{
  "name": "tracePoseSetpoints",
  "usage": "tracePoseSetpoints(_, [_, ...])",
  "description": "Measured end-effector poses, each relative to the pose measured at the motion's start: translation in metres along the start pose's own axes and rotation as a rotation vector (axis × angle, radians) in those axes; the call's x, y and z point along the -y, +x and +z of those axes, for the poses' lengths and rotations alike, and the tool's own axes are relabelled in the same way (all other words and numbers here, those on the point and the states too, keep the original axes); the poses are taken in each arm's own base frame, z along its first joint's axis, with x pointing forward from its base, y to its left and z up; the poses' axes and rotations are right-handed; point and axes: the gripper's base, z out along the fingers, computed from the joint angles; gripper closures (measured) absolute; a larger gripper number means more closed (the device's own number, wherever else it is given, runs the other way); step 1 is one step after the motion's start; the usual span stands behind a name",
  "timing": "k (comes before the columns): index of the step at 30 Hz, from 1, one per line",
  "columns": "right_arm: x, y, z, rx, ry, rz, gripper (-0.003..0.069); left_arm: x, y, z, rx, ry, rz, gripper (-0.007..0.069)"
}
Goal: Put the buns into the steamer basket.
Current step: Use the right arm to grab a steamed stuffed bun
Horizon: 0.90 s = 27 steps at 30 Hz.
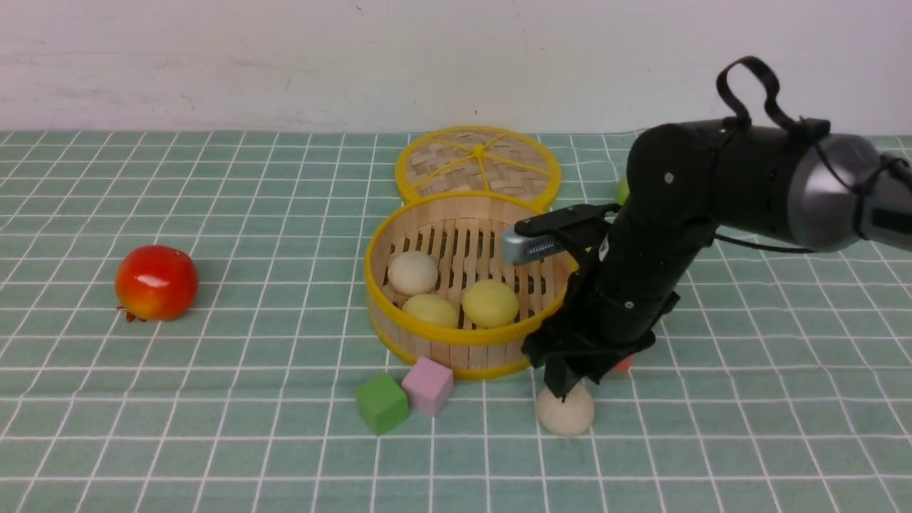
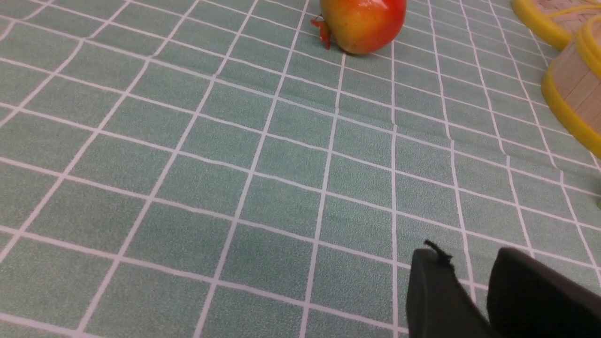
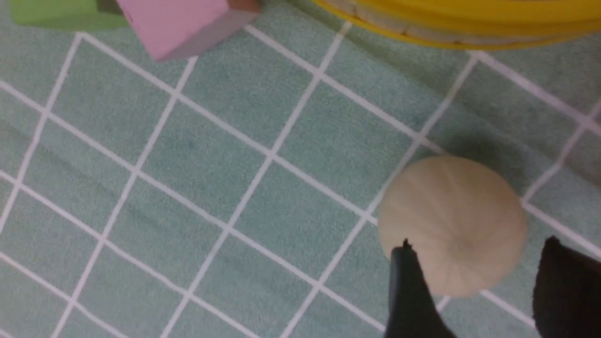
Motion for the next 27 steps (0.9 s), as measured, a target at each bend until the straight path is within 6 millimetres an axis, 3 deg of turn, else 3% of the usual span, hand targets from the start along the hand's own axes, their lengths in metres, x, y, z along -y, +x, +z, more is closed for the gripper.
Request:
tracePoseSetpoints(9, [0.004, -0.002, 0.019, -0.016, 0.003, 0.010, 0.0438, 0.000, 0.000, 0.000, 0.000, 0.000, 0.000, 0.0449])
tracePoseSetpoints(21, [0.006, -0.002, 0.019, -0.017, 0.029, -0.011, 0.0485, 0.000, 0.000, 0.000, 0.000, 0.000, 0.000, 0.0449])
tracePoseSetpoints(27, [0.007, -0.001, 0.025, -0.038, 0.028, -0.026, 0.0654, 0.000, 0.000, 0.000, -0.001, 0.000, 0.000, 0.0449])
